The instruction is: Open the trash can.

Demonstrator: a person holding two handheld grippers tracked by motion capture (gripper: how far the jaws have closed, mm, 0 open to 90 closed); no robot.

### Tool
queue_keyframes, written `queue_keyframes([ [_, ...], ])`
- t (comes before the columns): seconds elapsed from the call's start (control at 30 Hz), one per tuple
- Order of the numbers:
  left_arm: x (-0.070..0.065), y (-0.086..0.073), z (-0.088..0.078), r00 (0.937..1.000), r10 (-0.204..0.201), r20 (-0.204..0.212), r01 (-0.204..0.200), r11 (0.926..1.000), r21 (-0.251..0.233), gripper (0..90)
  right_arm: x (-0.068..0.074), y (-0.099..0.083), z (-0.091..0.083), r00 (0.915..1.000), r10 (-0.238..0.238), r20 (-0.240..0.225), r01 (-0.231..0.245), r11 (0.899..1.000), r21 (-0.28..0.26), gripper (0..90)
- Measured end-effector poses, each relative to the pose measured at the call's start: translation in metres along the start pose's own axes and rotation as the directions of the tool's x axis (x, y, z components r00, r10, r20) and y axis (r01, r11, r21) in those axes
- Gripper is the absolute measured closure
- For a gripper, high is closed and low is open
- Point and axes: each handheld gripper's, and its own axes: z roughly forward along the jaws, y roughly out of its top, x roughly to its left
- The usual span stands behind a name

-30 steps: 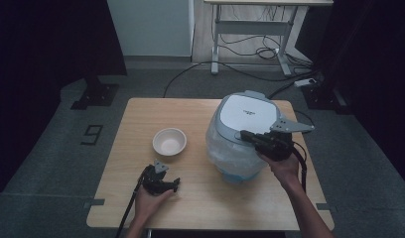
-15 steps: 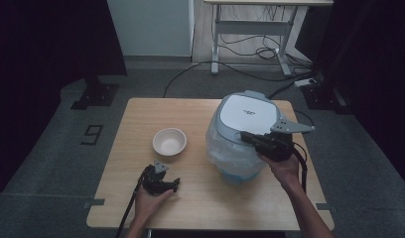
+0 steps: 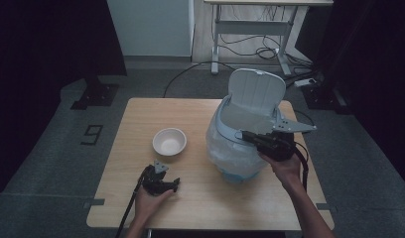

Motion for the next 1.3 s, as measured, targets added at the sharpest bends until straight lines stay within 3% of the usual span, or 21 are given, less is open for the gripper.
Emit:
queue_keyframes([
  [0.07,0.0,0.0,0.0,1.0,0.0,0.0,0.0,1.0,0.0,14.1,-0.004,-0.001,-0.009,0.9996,0.028,-0.001,-0.028,0.998,-0.061,89.8],
  [0.3,0.0,0.0,0.0,1.0,0.0,0.0,0.0,1.0,0.0,14.1,-0.006,-0.008,-0.036,0.9987,0.009,0.049,-0.005,0.995,-0.095,80.2],
  [0.33,0.0,0.0,0.0,1.0,0.0,0.0,0.0,1.0,0.0,14.1,-0.009,-0.015,-0.049,0.9972,0.013,0.074,-0.005,0.994,-0.112,75.0],
  [0.4,0.0,0.0,0.0,1.0,-0.001,-0.001,0.001,1.0,0.0,14.1,-0.011,-0.019,-0.054,0.9959,0.019,0.089,-0.008,0.993,-0.122,72.6],
  [0.5,0.0,0.0,0.0,1.0,-0.001,-0.001,0.001,1.0,-0.001,14.2,-0.018,-0.035,-0.07,0.9884,0.044,0.145,-0.02,0.987,-0.161,62.6],
  [0.53,0.0,0.0,0.0,1.0,-0.003,-0.001,0.003,1.0,-0.003,14.2,-0.023,-0.046,-0.08,0.981,0.076,0.179,-0.041,0.98,-0.193,54.6],
  [0.6,0.0,0.0,0.0,1.0,-0.003,-0.001,0.003,1.0,-0.004,14.2,-0.025,-0.05,-0.083,0.9777,0.085,0.192,-0.045,0.978,-0.204,51.7],
  [0.7,0.0,0.0,0.0,1.0,-0.004,-0.001,0.004,1.0,-0.004,14.2,-0.032,-0.068,-0.093,0.9607,0.107,0.256,-0.05,0.974,-0.22,44.4],
  [0.87,0.0,0.0,0.0,1.0,-0.003,-0.002,0.003,1.0,-0.005,14.2,-0.05,-0.096,-0.098,0.9441,0.167,0.284,-0.108,0.971,-0.213,41.0],
  [0.9,0.0,0.0,0.0,1.0,-0.003,-0.002,0.003,1.0,-0.005,14.2,-0.056,-0.107,-0.098,0.9377,0.179,0.298,-0.122,0.972,-0.201,40.2],
  [0.97,0.0,0.0,0.0,1.0,-0.003,-0.001,0.003,1.0,-0.005,14.2,-0.058,-0.111,-0.098,0.9348,0.185,0.303,-0.127,0.972,-0.199,39.7],
  [1.0,0.0,0.0,0.0,1.0,-0.001,-0.002,0.001,1.0,-0.003,14.2,-0.065,-0.122,-0.098,0.9267,0.205,0.315,-0.15,0.97,-0.19,39.1],
  [1.1,0.0,0.0,0.0,1.0,-0.002,-0.002,0.002,1.0,-0.005,14.2,-0.07,-0.131,-0.097,0.921,0.219,0.322,-0.167,0.969,-0.181,38.6],
  [1.13,0.0,0.0,0.0,1.0,-0.002,-0.002,0.002,1.0,-0.005,14.2,-0.075,-0.144,-0.094,0.9135,0.237,0.331,-0.192,0.968,-0.163,38.4],
  [1.2,0.0,0.0,0.0,1.0,-0.002,-0.002,0.002,1.0,-0.005,14.2,-0.077,-0.148,-0.092,0.9111,0.243,0.333,-0.201,0.967,-0.155,38.3],
  [1.23,0.0,0.0,0.0,1.0,-0.002,-0.002,0.002,1.0,-0.005,14.2,-0.08,-0.156,-0.088,0.908,0.253,0.334,-0.228,0.967,-0.11,37.8],
  [1.3,0.0,0.0,0.0,1.0,-0.002,-0.002,0.002,1.0,-0.005,14.2,-0.081,-0.159,-0.087,0.9072,0.256,0.334,-0.236,0.967,-0.1,37.8],
])
